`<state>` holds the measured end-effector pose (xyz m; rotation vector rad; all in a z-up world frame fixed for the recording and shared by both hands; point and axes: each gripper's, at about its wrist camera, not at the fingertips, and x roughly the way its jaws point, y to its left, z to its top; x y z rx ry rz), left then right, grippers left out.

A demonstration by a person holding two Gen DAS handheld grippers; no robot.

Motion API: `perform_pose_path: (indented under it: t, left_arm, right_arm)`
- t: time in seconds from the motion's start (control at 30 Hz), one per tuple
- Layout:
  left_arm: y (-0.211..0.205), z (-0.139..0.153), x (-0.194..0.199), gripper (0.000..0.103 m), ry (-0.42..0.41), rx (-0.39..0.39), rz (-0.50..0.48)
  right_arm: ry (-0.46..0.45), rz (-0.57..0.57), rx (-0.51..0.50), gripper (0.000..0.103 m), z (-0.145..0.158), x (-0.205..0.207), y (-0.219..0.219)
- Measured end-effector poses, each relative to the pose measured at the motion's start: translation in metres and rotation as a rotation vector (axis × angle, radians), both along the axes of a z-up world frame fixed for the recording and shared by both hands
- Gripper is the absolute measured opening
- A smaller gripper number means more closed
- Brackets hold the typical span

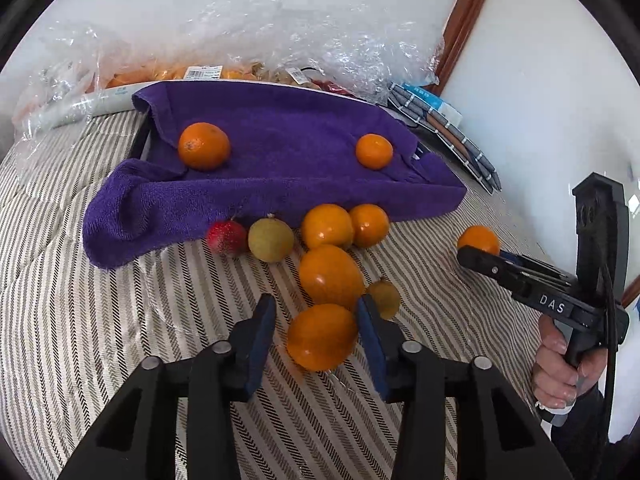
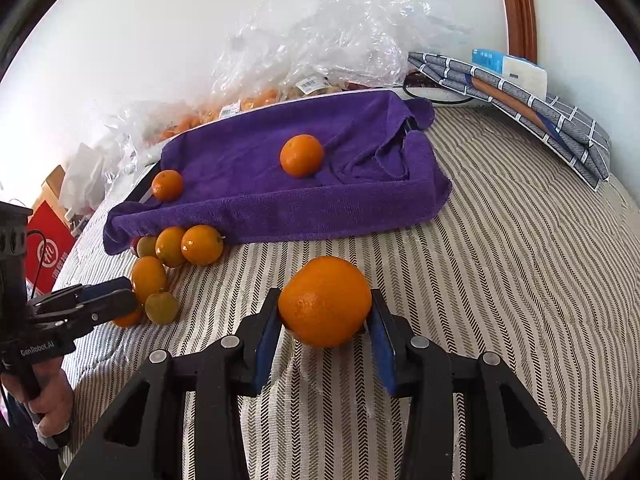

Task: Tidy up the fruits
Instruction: 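Grasp a large orange with left gripper while right gripper carries its orange toward the towel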

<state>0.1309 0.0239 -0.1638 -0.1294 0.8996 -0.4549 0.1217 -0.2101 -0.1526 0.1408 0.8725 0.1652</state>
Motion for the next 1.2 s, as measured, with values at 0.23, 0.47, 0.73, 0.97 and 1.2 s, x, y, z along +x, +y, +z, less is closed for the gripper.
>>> perform_pose_path:
  t: [0.23, 0.47, 0.73, 0.97, 1.2]
  left_arm:
    - [0.000, 0.001, -0.009, 0.034, -0.017, 0.038, 0.006]
    - [0.018, 0.007, -0.007, 0.034, -0.040, -0.005, 0.091]
    - [0.042, 0.024, -0.008, 0.034, -0.123, -0.072, 0.216]
    - [0.042, 0.044, 0.007, 0.034, -0.159, -0.072, 0.275]
    - [0.034, 0.074, 0.033, 0.034, -0.230, -0.067, 0.270]
  right_arm:
    - [-0.004, 0.002, -0.012, 0.042, 0.002, -0.003, 0.001]
    - [-0.020, 0.001, -0.032, 0.042, 0.010, -0.004, 0.004]
    - [-0.056, 0.004, -0.056, 0.042, 0.026, 0.003, 0.008]
    - [-0.080, 0.006, -0.066, 0.042, 0.041, 0.014, 0.007]
    - [-0.119, -0.012, -0.079, 0.042, 0.053, 0.031, 0.001]
